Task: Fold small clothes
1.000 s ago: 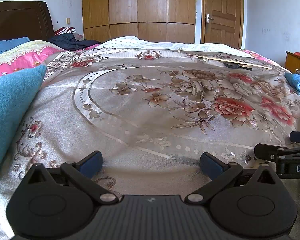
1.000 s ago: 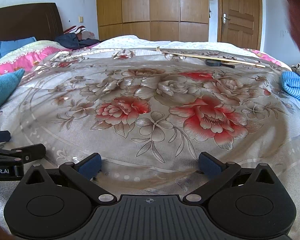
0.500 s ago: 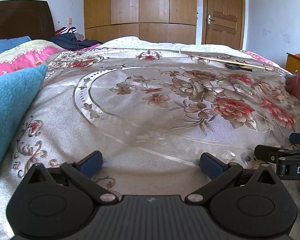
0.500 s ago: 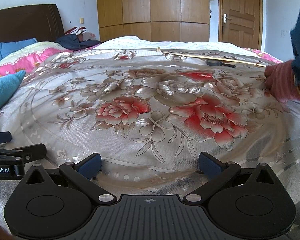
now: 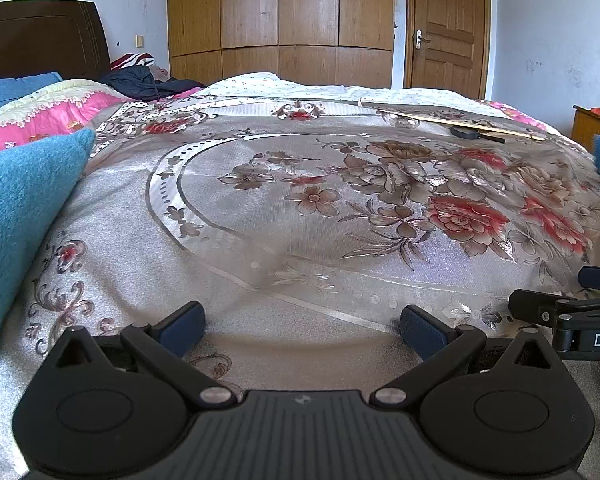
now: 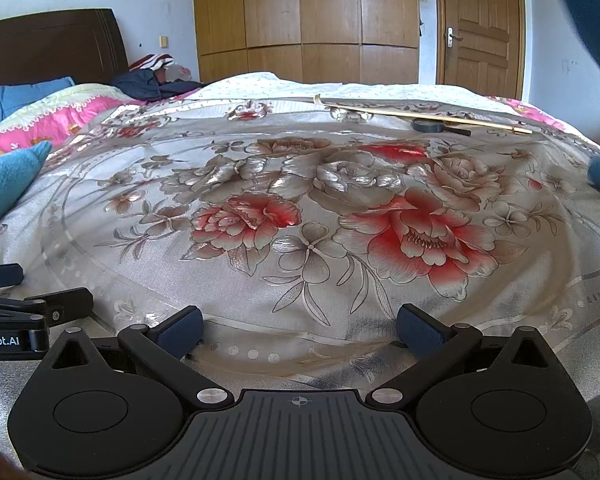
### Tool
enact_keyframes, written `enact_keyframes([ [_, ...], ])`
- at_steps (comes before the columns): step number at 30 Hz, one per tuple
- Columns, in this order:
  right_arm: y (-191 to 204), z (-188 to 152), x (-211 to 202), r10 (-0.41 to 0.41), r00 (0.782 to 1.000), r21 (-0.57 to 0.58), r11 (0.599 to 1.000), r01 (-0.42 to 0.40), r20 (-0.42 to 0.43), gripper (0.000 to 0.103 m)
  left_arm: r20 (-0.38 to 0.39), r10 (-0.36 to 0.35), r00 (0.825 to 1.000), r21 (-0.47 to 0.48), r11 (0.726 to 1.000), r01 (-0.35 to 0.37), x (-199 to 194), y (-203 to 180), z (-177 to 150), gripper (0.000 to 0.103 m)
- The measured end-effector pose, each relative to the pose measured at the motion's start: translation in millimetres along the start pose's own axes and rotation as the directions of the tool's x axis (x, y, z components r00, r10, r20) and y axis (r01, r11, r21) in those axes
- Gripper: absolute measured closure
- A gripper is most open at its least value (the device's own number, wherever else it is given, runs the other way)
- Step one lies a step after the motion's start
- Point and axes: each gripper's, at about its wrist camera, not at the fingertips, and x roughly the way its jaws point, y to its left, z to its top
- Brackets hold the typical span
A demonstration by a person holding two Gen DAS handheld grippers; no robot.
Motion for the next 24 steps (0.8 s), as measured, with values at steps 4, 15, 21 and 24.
enact_keyframes([
  [4,0.8,0.2,-0.4,-0.009,1.000,-0.009,1.000,0.009,-0.001,0.000,-0.001,0.000,1.000,0.000,1.000,0.000,0.0,0.0,-0.1,0.000],
  [15,2.2,-0.3,-0.3,-0.001,1.000,0.004,1.000,0.001,-0.002,0.000,-0.001,0.002,1.000,-0.002,1.000,-0.002,0.2,-0.7,0.6,0.000],
  [21,2.5,-0.4,-0.1,-0.002,1.000,0.003,1.000,0.002,-0.002,0.000,-0.002,0.002,1.000,-0.001,1.000,-0.002,0.2,-0.6,0.6,0.000],
  [24,2.2,-0.4,-0.2,-0.002,1.000,0.003,1.000,0.002,-0.002,0.000,-0.001,0.002,1.000,-0.001,1.000,-0.002,0.1,-0.5,0.4,0.000],
])
